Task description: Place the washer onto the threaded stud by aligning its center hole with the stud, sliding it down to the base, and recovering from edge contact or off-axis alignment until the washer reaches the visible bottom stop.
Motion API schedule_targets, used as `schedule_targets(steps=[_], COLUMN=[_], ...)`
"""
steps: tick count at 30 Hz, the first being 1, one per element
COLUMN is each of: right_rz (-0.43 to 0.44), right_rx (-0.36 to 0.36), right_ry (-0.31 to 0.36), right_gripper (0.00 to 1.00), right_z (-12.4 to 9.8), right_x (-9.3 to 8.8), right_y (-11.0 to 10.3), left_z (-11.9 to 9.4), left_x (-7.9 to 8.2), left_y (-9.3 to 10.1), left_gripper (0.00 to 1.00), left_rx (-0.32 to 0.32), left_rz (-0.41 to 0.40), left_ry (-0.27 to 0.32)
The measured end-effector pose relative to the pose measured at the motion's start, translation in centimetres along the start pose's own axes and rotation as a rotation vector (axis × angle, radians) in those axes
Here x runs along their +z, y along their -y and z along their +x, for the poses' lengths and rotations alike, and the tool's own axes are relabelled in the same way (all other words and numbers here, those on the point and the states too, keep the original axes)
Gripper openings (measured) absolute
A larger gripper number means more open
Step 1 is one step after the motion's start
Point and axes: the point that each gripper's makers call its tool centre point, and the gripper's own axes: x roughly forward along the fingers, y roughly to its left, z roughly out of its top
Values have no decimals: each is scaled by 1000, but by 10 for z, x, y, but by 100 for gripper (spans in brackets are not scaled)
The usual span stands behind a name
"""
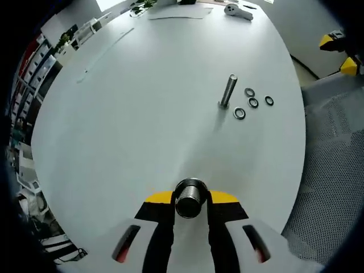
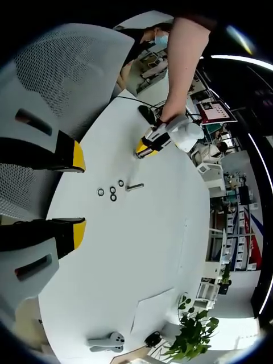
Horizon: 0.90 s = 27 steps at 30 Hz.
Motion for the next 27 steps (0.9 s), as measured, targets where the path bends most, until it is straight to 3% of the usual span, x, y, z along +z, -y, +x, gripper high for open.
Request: schedule_targets(steps=[6, 10, 13, 19, 21, 23, 27], right_rz=[-4, -6, -7, -4, -1, -1, -10], right_rx=[0, 0, -1, -2, -2, 0, 5], right_ry=[-7, -11, -15, -19, -18, -19, -24], right_gripper=[34, 34, 34, 34, 34, 34, 34], right_z=[0, 1, 1, 0, 1, 1, 1], right_x=[-1, -1, -2, -2, -2, -2, -4], right_y=[-1, -2, -2, -2, -1, 0, -2], left_z=[1, 2, -1, -12, -26, -26, -46], left_x=[0, 1, 1, 5, 11, 10, 6], left_y=[1, 0, 0, 0, 5, 1, 3], left_gripper=[21, 33, 27, 30, 30, 30, 34], left_rx=[-17, -5, -10, 1, 11, 23, 65], left_rz=[-30, -60, -70, -151, -196, -226, -295], left_ry=[35, 74, 88, 172, 215, 249, 317])
